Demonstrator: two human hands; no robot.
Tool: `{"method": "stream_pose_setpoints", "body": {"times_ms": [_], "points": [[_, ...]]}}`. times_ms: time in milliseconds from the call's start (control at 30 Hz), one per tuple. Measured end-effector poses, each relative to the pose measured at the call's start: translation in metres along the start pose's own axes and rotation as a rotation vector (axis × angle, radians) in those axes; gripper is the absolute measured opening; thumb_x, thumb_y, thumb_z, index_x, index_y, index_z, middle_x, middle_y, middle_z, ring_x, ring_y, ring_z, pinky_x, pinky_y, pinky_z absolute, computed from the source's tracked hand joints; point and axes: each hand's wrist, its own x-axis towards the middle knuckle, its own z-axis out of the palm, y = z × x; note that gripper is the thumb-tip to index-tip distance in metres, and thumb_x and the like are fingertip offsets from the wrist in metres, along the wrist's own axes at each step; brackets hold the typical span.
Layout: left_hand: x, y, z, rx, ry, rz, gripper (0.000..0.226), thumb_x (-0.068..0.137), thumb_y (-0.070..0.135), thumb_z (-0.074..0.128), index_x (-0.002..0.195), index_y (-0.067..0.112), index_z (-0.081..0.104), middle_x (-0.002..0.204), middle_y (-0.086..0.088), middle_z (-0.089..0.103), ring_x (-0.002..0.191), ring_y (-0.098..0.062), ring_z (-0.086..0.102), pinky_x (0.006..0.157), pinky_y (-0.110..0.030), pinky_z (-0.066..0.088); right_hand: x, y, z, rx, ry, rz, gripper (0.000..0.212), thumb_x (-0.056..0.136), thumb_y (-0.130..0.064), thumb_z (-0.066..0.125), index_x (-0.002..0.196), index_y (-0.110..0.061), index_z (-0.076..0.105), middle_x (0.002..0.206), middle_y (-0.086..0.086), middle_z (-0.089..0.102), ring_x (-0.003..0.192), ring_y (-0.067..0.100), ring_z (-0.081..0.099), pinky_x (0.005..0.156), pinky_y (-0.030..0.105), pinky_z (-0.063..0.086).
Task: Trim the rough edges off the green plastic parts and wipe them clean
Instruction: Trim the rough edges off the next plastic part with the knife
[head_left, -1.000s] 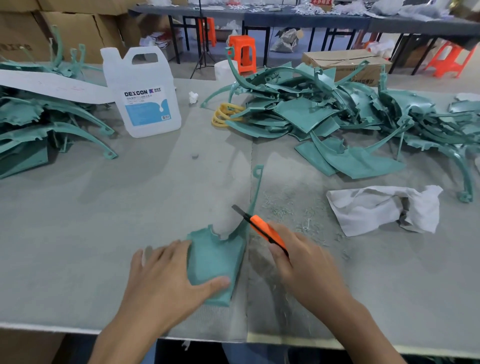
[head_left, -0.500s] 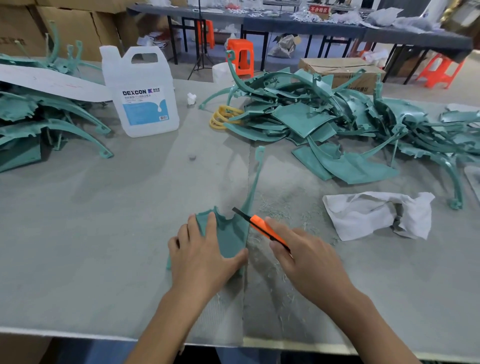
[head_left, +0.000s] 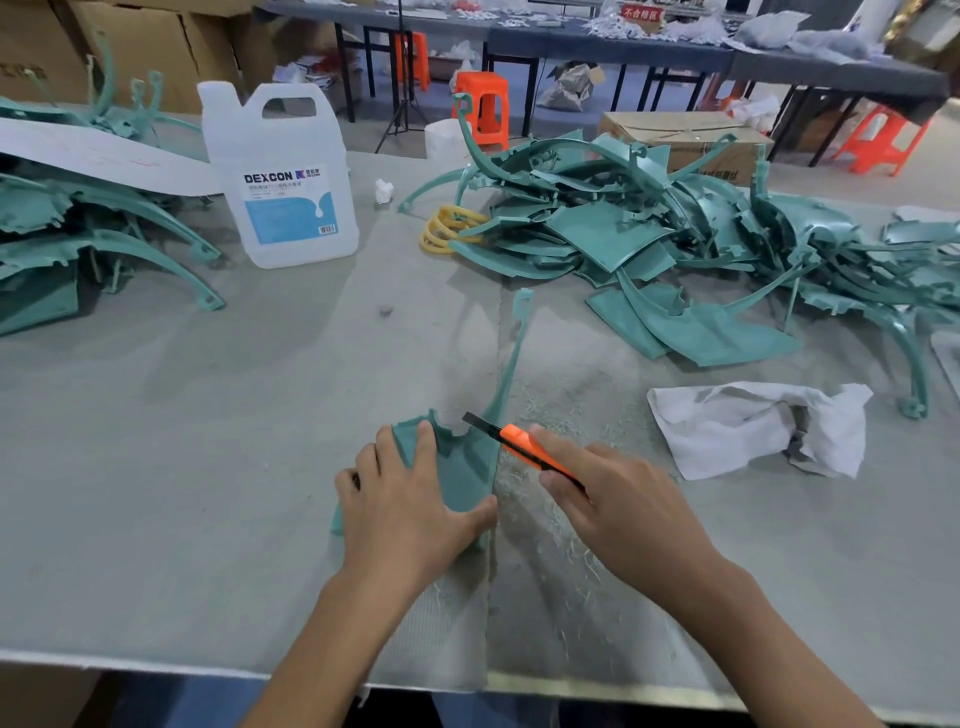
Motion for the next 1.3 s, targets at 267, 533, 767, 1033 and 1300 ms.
{"method": "stream_pose_setpoints", "body": {"times_ms": [267,533,767,1033,1300], "points": [[0.000,-0.001,0.001,0.003,-0.011,0.006,0.115,0.062,0.093,0.016,0.158,0.030,0.009,0.155,-0.011,0.021,0.135,-0.029,0.022,0.105,-0.045,0.021,-0.001,0.001,0.003,0.002,-0.014,-0.021,0.050,0.105,-0.046,0.040,0.152,-0.053,0.026,0.094,-0.005,0.058,0.084,0.025,0.060,0.074,0.041,0.051],[0.001,-0.002,-0.011,0.034,-0.010,0.053,0.111,0.068,0.090,0.024,0.158,0.027,0.012,0.151,-0.011,0.027,0.133,-0.031,0.028,0.106,-0.045,0.025,0.050,0.028,-0.039,-0.228,0.130,-0.053,0.042,0.107,-0.042,0.037,0.149,-0.043,0.040,0.074,-0.004,0.052,0.057,0.017,0.055,0.054,0.036,0.055],[0.002,-0.002,-0.015,0.029,-0.016,0.057,0.112,0.064,0.089,0.025,0.156,0.026,0.018,0.138,-0.007,0.036,0.124,-0.028,0.035,0.101,-0.043,0.029,0.066,0.015,-0.057,-0.353,0.228,-0.123,0.043,0.106,-0.036,0.046,0.148,-0.039,0.039,0.075,-0.004,0.051,0.055,0.015,0.048,0.050,0.032,0.049],[0.004,-0.002,-0.008,0.032,-0.020,0.035,0.113,0.063,0.089,0.021,0.158,0.027,0.016,0.143,-0.007,0.032,0.126,-0.028,0.032,0.100,-0.044,0.026,0.031,0.000,-0.019,-0.186,-0.007,-0.145,0.044,0.106,-0.044,0.038,0.148,-0.050,0.028,0.092,-0.003,0.060,0.078,0.026,0.061,0.064,0.037,0.043],[0.003,-0.003,-0.007,0.014,-0.019,0.040,0.113,0.065,0.091,0.023,0.158,0.027,0.015,0.146,-0.008,0.030,0.129,-0.029,0.030,0.102,-0.045,0.026,0.046,0.013,-0.028,-0.244,0.030,-0.135,0.040,0.107,-0.043,0.037,0.147,-0.045,0.035,0.081,-0.004,0.054,0.064,0.021,0.058,0.059,0.039,0.054]]}}
